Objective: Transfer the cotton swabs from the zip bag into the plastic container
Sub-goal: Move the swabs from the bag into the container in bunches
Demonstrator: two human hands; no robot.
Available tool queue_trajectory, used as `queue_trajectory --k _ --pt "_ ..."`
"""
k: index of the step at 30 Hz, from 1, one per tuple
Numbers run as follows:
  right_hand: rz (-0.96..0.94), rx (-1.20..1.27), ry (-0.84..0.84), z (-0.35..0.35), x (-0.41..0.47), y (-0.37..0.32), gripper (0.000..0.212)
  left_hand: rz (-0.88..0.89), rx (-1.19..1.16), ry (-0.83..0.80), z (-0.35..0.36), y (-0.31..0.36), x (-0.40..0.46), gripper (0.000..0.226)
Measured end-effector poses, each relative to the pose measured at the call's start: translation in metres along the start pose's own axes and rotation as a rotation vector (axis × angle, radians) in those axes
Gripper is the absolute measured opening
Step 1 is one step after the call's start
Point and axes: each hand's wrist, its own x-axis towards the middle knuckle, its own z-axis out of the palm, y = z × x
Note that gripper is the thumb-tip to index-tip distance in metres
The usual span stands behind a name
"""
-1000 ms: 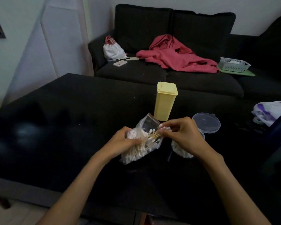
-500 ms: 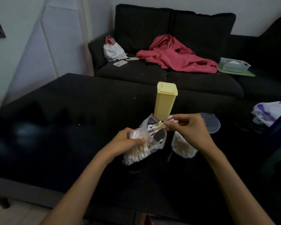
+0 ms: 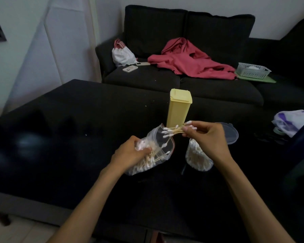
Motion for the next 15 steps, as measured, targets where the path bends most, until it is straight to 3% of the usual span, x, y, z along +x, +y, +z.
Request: queue_trajectory --k 7,10,12,15 --pt "0.044 0.041 0.109 -0.013 0.003 -0.001 0.02 -0.002 0.274 0.099 0.001 -0.006 0.0 0.05" --pt "0.071 0.069 0.153 -0.025 0.004 -0.001 0.017 0.025 0.422 0.123 0.003 -0.004 -0.004 0.076" --pt "0.107 0.14 0.198 -0.036 0.004 -0.002 0.018 0.114 0.445 0.232 0.003 0.006 -0.009 0.089" --pt "0.162 0.254 0.248 -0.046 0.002 -0.001 0.021 0.41 0.137 0.419 0.01 0.033 -0.018 0.053"
